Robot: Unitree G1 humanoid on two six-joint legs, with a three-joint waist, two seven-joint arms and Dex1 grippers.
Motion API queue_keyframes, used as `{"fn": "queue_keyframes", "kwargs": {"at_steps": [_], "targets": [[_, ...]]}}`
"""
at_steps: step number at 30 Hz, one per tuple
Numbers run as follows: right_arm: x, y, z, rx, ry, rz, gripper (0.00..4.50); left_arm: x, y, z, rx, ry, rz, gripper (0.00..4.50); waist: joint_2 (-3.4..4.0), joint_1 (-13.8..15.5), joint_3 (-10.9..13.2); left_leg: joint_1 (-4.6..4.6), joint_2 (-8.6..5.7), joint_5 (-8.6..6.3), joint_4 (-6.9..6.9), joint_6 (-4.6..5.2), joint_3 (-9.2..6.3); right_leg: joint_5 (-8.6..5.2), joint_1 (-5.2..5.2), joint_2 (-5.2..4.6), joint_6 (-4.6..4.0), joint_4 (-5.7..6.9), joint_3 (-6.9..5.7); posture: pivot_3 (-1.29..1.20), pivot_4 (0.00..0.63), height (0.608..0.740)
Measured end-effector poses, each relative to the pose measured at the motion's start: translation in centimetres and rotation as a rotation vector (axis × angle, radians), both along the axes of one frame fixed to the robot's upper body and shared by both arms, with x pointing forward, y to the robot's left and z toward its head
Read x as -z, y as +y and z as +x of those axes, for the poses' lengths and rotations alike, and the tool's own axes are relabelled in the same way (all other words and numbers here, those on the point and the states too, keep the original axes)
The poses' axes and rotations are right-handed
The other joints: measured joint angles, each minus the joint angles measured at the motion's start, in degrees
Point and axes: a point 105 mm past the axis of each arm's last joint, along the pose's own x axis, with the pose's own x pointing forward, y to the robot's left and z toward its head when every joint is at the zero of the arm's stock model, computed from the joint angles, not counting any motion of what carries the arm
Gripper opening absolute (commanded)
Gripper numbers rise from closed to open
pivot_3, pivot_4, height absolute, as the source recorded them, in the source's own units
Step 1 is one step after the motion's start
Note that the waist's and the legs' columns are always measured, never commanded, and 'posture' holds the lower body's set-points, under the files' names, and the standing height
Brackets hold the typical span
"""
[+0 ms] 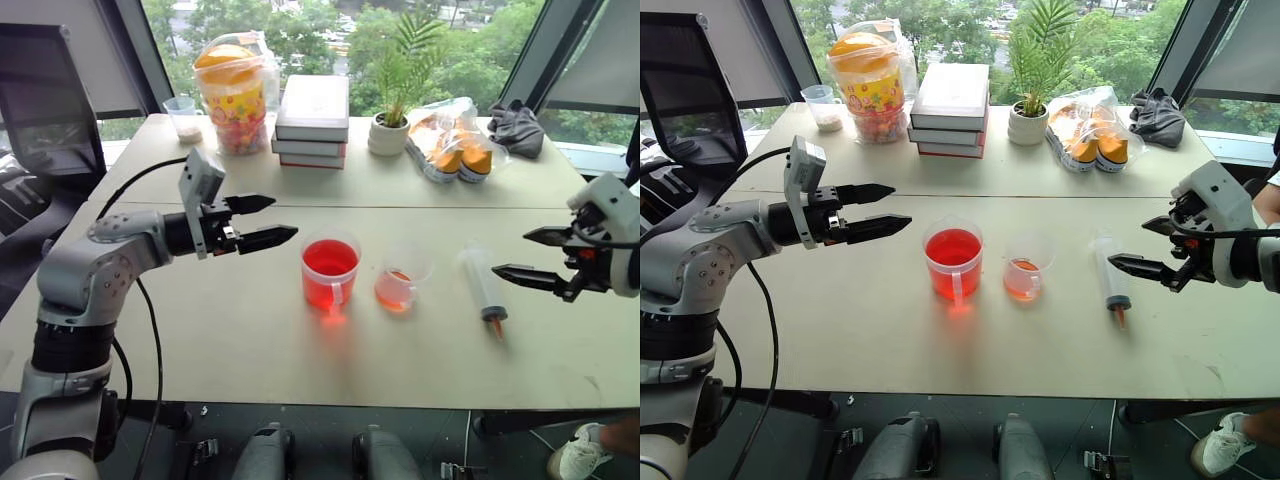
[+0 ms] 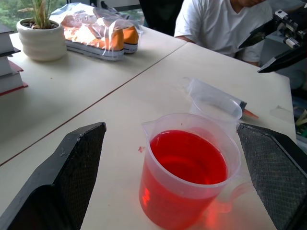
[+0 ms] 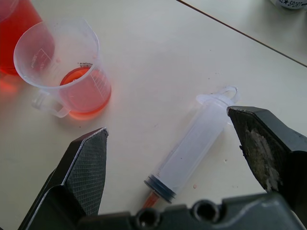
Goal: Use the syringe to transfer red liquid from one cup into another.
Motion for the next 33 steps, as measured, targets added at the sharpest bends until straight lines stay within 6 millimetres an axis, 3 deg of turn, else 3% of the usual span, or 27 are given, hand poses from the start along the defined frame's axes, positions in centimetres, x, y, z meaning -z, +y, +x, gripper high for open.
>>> {"fn": "queue_keyframes", "kwargs": {"at_steps": [33], "targets": [[-0.4,-2.0,1.0,0.157,0.018,0.017,4.39,-0.3,-0.8,0.4,-0.001,-0.003,-0.046,4.50,0.00,-0.1,0.0,0.01,-0.01,0.00,0.02,0.00,0.00,0.00,0.00,0.02,0.01,0.04,0.00,0.00,0.150,0.740]]}}
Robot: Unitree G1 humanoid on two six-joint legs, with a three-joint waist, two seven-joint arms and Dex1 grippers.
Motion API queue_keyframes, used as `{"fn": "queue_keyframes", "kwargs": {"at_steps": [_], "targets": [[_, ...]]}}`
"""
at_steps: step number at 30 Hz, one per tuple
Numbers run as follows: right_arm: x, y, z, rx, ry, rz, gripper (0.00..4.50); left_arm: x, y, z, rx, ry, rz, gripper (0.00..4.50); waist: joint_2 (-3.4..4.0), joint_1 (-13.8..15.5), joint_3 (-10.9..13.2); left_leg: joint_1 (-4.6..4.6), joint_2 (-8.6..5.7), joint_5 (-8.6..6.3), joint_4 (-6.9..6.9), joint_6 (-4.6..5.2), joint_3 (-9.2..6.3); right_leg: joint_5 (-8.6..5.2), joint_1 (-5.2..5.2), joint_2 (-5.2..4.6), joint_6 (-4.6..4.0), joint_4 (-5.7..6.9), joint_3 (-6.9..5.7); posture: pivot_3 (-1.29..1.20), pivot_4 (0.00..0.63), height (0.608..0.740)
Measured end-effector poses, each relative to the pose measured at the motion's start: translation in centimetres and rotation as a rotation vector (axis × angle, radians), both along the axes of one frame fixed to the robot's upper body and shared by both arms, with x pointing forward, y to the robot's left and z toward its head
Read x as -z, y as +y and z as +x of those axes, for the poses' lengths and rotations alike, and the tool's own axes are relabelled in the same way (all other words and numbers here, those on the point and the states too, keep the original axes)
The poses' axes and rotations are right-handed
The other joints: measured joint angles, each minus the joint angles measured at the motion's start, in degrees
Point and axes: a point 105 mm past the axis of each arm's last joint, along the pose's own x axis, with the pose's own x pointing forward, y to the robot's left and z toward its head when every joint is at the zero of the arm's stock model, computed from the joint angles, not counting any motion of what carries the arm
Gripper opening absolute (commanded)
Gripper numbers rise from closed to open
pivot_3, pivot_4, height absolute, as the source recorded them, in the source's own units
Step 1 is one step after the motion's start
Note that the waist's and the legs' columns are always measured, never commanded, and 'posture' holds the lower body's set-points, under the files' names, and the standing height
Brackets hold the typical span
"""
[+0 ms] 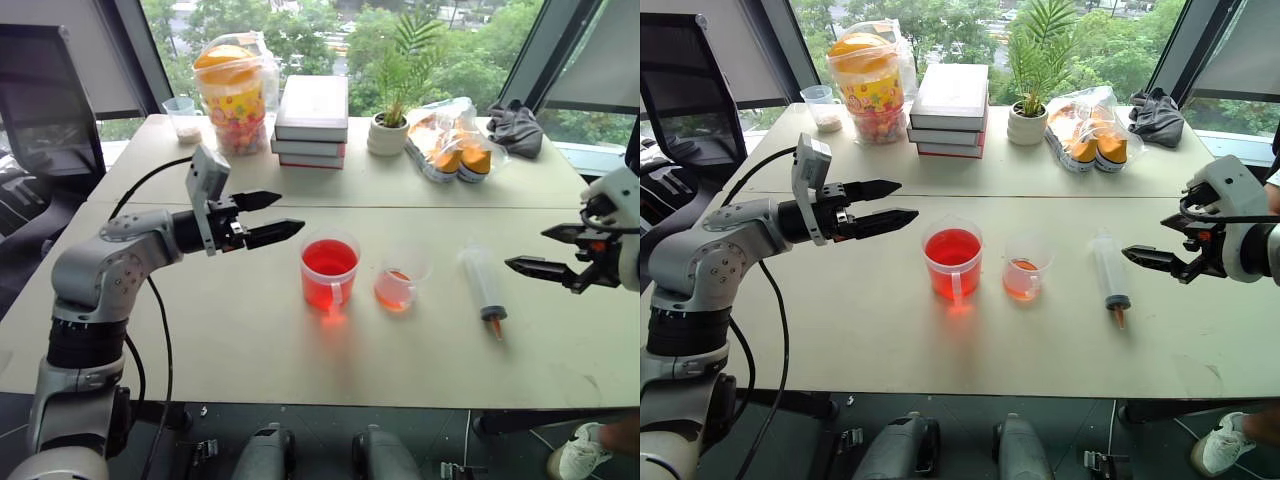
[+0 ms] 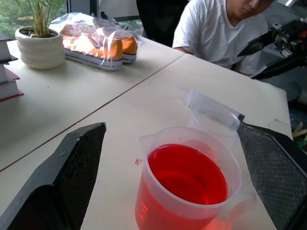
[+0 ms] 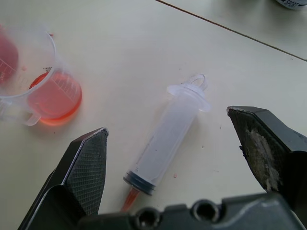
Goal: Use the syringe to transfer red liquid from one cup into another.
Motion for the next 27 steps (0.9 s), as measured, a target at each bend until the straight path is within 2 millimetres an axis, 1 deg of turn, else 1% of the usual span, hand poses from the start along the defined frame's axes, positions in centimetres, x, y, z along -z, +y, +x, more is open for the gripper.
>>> {"fn": "queue_keyframes", "kwargs": {"at_steps": [5,7,10,13,16,20,22,24,27], "targets": [[-0.9,-1.5,2.5,0.150,0.023,0.053,4.39,-0.1,-0.6,0.2,0.012,-0.016,-0.005,4.50,0.00,-0.3,0.0,0.03,0.00,0.01,0.05,-0.02,0.03,0.00,0.00,-0.01,-0.03,0.02,0.04,0.00,0.150,0.740],[-0.5,-1.7,3.7,0.215,0.082,0.121,4.39,0.1,-1.0,0.3,0.028,-0.016,-0.003,4.50,0.00,-0.3,0.0,0.04,0.00,0.01,0.04,-0.02,0.04,-0.01,-0.02,0.00,-0.04,0.02,0.06,0.00,0.150,0.740],[1.3,-1.6,5.3,0.291,0.200,0.190,4.39,0.4,-1.3,0.4,0.036,-0.013,-0.001,4.50,0.00,-0.2,0.0,0.00,0.00,0.01,0.01,-0.02,0.04,0.00,-0.05,-0.01,-0.04,0.01,0.06,0.00,0.150,0.740],[3.4,-1.8,6.2,0.364,0.309,0.221,4.39,0.3,-1.3,0.5,0.033,-0.024,-0.003,4.50,0.01,0.0,0.0,-0.10,-0.01,0.01,-0.06,-0.02,0.04,0.00,-0.14,-0.02,-0.03,-0.01,0.05,0.00,0.150,0.740],[4.6,-1.7,7.1,0.399,0.376,0.239,4.39,0.5,-1.2,0.6,0.024,-0.023,-0.002,4.50,0.01,-0.1,0.0,-0.11,-0.03,0.01,-0.06,-0.02,0.08,0.01,-0.14,-0.02,-0.02,-0.05,0.05,0.00,0.150,0.740],[5.8,-1.7,7.7,0.413,0.428,0.221,4.39,0.8,-1.1,0.6,0.017,-0.016,-0.004,4.50,0.01,-0.1,0.0,-0.10,-0.05,0.01,-0.05,-0.02,0.10,0.01,-0.13,0.04,-0.01,-0.04,0.01,0.00,0.150,0.740],[6.6,-1.2,8.0,0.401,0.458,0.212,4.39,1.0,-0.9,0.5,-0.001,-0.012,-0.002,4.50,0.01,-0.2,0.0,-0.08,-0.05,0.01,-0.05,-0.02,0.11,0.02,-0.13,0.04,-0.01,-0.01,0.00,0.00,0.150,0.740],[7.8,-0.5,8.1,0.383,0.500,0.196,4.39,1.3,-0.8,0.4,-0.011,-0.009,0.001,4.50,0.01,-0.4,0.0,-0.07,-0.05,0.01,-0.05,-0.02,0.11,0.02,-0.14,0.06,0.00,0.03,0.00,0.00,0.150,0.740],[9.0,0.3,8.3,0.356,0.539,0.167,4.39,1.2,-0.7,0.2,-0.020,-0.015,0.001,4.50,0.01,-0.3,0.0,-0.07,-0.05,0.01,-0.05,-0.02,0.11,0.02,-0.16,0.06,0.00,0.07,0.00,0.00,0.150,0.740]]}}
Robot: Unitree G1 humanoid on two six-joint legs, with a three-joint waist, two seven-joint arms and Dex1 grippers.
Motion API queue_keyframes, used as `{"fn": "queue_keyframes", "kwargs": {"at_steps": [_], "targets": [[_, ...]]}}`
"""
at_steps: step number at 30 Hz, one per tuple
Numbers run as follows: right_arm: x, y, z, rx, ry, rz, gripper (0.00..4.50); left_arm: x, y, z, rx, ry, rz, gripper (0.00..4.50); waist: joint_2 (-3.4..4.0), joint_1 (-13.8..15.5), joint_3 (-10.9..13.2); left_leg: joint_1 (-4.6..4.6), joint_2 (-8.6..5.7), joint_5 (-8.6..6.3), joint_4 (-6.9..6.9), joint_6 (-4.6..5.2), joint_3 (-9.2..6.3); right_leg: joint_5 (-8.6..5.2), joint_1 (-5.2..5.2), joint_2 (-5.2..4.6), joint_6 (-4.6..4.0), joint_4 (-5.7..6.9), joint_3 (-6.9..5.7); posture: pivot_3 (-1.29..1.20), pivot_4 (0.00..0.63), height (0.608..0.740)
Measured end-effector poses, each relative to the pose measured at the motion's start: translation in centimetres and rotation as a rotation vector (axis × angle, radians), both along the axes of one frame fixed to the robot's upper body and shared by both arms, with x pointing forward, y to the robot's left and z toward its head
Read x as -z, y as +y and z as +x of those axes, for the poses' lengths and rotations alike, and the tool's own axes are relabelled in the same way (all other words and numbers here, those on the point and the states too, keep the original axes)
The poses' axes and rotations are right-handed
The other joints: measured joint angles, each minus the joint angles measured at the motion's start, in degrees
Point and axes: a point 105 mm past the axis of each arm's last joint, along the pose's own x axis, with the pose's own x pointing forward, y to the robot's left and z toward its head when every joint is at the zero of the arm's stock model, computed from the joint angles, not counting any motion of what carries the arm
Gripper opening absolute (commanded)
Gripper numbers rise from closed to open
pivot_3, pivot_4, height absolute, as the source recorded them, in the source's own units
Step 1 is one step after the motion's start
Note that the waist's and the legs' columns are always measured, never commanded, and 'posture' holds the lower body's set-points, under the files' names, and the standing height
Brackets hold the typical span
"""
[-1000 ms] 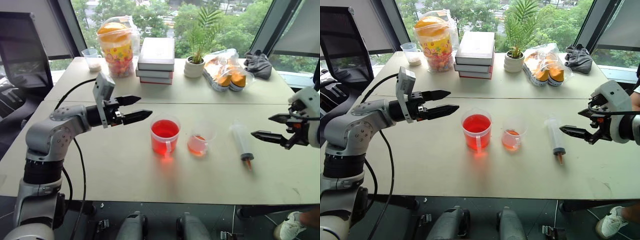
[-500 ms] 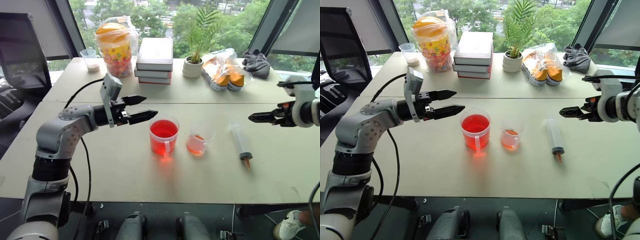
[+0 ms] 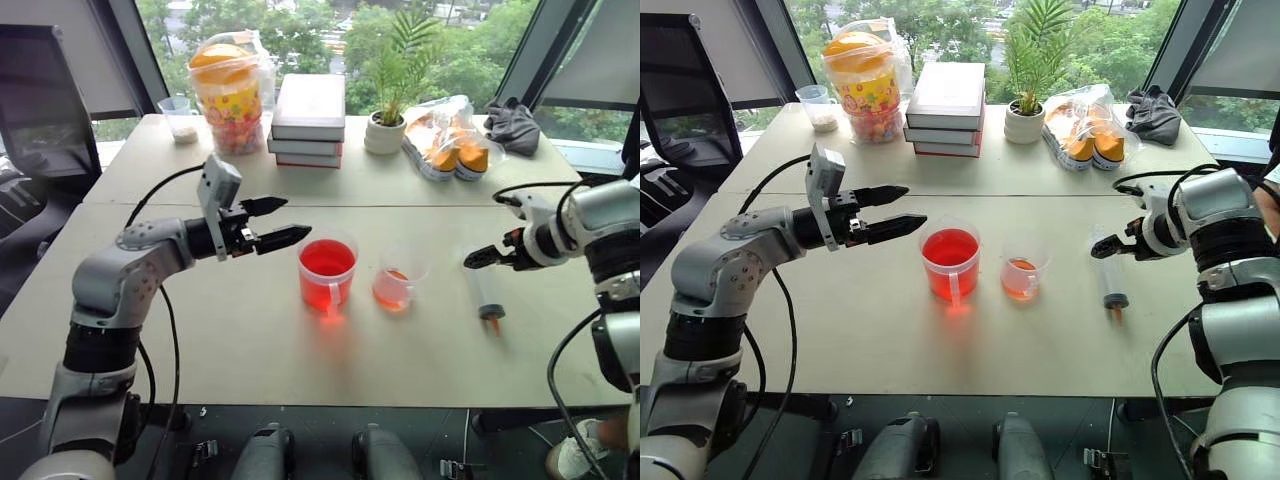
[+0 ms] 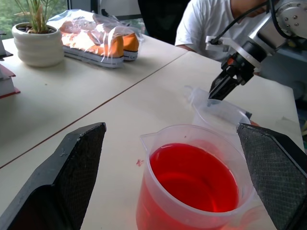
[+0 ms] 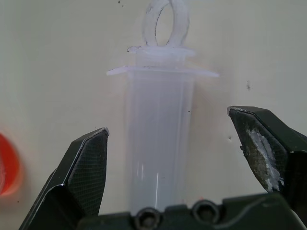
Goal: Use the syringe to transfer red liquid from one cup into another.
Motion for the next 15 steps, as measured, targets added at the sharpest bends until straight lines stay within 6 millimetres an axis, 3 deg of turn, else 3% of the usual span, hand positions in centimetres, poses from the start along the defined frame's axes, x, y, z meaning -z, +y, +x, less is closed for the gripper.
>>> {"fn": "queue_keyframes", "kwargs": {"at_steps": [3,4,6,9,11,15], "targets": [[0.55,0.35,0.13,-0.024,0.014,-0.013,4.39,0.01,0.37,-0.08,-0.020,-0.001,-0.004,4.50,0.00,0.1,0.0,0.00,0.00,0.00,0.01,0.00,0.00,0.00,0.01,0.00,0.00,-0.01,-0.01,0.00,0.150,0.740],[0.76,0.41,0.15,-0.027,0.021,-0.015,4.16,-0.06,0.48,-0.08,-0.027,-0.005,-0.006,4.50,0.00,0.1,0.0,0.00,-0.01,0.00,0.02,0.00,0.00,0.00,0.01,-0.01,0.00,-0.01,-0.01,0.00,0.150,0.740],[0.87,0.20,0.19,-0.031,0.022,-0.031,3.58,-0.18,0.51,-0.20,-0.030,-0.012,-0.001,4.50,-0.01,0.2,0.0,0.02,-0.02,0.00,0.04,0.00,0.00,0.00,0.05,-0.01,0.00,-0.02,-0.01,0.00,0.150,0.740],[0.97,-0.02,0.14,-0.035,0.027,-0.042,2.02,-0.01,0.45,-0.40,-0.026,-0.003,0.000,4.50,-0.01,0.1,0.0,0.03,-0.03,0.00,0.04,0.00,0.00,0.00,0.05,-0.02,0.00,-0.01,-0.01,0.00,0.150,0.740],[0.94,0.05,0.18,-0.045,0.025,-0.042,1.39,0.15,0.53,-0.44,-0.027,0.006,0.002,4.50,-0.01,0.0,0.0,0.04,-0.02,0.00,0.04,0.00,-0.01,0.00,0.05,0.00,0.00,0.00,-0.01,0.00,0.150,0.740],[0.87,0.30,0.18,-0.059,0.029,-0.049,1.39,0.15,0.82,-0.48,-0.029,0.005,0.015,4.50,-0.01,0.0,0.0,0.04,-0.02,0.00,0.03,0.00,-0.01,0.00,0.04,0.00,0.01,0.00,-0.01,0.00,0.150,0.740]]}}
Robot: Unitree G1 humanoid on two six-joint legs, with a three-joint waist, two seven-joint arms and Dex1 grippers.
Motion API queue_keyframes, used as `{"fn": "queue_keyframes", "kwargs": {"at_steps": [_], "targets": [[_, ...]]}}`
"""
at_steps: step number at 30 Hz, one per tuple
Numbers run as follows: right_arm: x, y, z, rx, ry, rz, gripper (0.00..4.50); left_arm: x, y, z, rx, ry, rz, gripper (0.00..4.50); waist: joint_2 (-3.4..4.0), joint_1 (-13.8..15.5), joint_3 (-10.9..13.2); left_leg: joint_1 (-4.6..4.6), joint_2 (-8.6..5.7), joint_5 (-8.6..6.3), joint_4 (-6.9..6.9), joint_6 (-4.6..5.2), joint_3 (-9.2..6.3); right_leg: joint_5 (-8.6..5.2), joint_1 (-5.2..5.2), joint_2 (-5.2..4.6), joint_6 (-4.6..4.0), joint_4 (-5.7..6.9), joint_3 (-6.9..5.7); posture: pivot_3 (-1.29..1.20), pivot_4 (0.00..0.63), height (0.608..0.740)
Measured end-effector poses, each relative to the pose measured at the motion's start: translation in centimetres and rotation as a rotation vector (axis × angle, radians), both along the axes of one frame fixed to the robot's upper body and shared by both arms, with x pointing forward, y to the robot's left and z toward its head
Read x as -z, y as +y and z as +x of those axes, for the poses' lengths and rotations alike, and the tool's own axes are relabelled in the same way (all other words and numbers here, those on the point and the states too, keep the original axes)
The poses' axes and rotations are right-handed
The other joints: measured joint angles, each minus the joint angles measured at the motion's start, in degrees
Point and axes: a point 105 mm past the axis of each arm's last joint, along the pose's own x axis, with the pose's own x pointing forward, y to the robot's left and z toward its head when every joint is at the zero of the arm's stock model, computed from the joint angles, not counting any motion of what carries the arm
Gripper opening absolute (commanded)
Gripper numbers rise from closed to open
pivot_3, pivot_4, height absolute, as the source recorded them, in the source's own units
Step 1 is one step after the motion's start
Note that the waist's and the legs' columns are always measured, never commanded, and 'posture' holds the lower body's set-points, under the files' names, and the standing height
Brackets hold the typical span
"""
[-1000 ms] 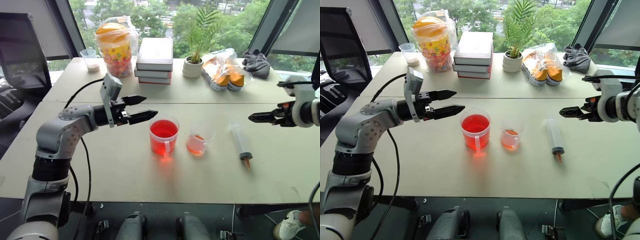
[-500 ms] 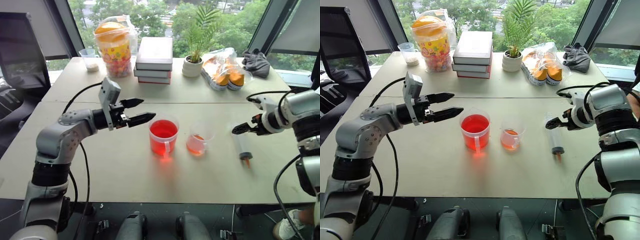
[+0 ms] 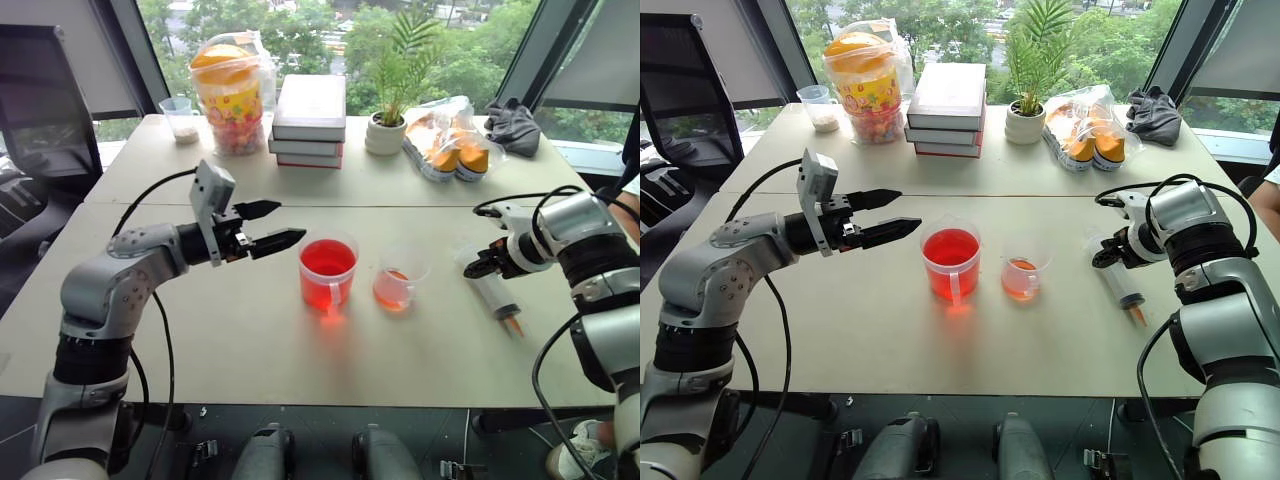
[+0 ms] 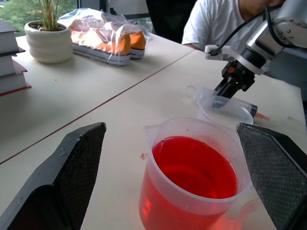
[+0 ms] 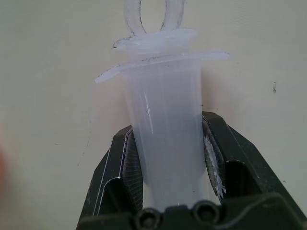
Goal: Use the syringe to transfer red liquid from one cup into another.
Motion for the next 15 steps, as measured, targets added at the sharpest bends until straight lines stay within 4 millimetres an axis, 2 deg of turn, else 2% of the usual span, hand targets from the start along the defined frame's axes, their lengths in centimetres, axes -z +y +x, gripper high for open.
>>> {"fn": "queue_keyframes", "kwargs": {"at_steps": [4,6,9,12,15], "targets": [[-0.4,0.1,-0.1,-0.004,-0.015,-0.009,1.39,-0.1,0.1,0.1,0.000,-0.001,0.001,4.50,0.01,0.1,0.0,-0.02,0.00,0.00,0.00,0.00,0.00,0.00,-0.03,-0.01,0.00,0.00,0.00,0.00,0.150,0.740],[-1.9,-0.1,0.4,-0.018,-0.092,-0.029,1.39,-0.5,0.4,0.3,-0.004,-0.010,0.007,4.50,0.04,0.2,0.0,-0.04,-0.02,0.00,0.00,0.00,0.00,0.00,-0.05,-0.03,0.00,0.00,0.00,0.00,0.150,0.740],[-6.7,-0.1,1.6,-0.090,-0.351,-0.077,1.39,-1.2,0.7,0.8,-0.010,-0.028,0.000,4.50,0.05,0.2,0.0,-0.05,-0.02,0.00,-0.02,0.00,0.01,0.00,-0.06,-0.02,0.00,-0.02,0.00,0.00,0.150,0.740],[-12.0,1.3,1.8,-0.145,-0.627,-0.062,1.39,-1.8,0.8,1.4,-0.019,-0.037,-0.006,4.50,0.05,0.1,0.0,-0.04,0.01,0.00,-0.05,0.00,-0.01,0.00,-0.06,0.01,0.01,-0.01,-0.01,0.00,0.150,0.740],[-15.7,4.6,1.8,-0.188,-0.891,0.077,1.39,-2.7,0.9,2.1,-0.019,-0.050,-0.012,4.50,0.03,-0.3,0.0,0.00,0.05,0.00,-0.04,0.00,0.03,0.01,-0.06,0.02,0.03,0.09,0.07,0.00,0.150,0.740]]}}
